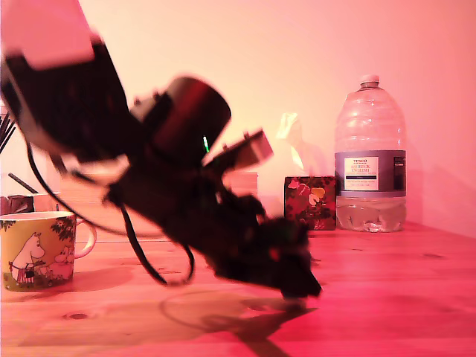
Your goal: Pick up the coffee capsules from the table one by one and drop them inside the nearest coffee cup
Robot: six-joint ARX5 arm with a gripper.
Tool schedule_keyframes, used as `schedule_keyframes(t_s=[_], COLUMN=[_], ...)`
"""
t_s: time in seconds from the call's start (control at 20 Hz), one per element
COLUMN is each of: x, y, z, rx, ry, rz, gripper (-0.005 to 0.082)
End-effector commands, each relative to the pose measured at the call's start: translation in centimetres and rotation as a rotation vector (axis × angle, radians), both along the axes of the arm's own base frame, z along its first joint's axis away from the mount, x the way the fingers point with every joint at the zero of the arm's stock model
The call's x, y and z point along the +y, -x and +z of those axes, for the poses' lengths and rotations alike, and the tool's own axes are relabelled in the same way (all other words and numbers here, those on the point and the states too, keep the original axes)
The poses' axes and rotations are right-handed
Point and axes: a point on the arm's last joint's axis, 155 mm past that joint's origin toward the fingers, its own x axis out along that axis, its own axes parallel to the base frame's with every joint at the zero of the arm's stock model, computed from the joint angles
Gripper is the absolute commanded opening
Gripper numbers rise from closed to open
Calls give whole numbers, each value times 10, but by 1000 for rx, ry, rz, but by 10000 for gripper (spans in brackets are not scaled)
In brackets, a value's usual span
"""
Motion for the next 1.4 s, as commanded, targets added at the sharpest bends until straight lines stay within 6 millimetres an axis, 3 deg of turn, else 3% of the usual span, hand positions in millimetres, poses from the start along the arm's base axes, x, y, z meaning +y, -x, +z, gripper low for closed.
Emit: schedule_keyframes(t_s=[0.0,0.45,1.35], x=[8,44,153], y=[0,-7,-24], z=[9,66,112], rx=[-8,-66,-131], ry=[-14,-43,-12], rz=[30,179,479], gripper=[58,58,58])
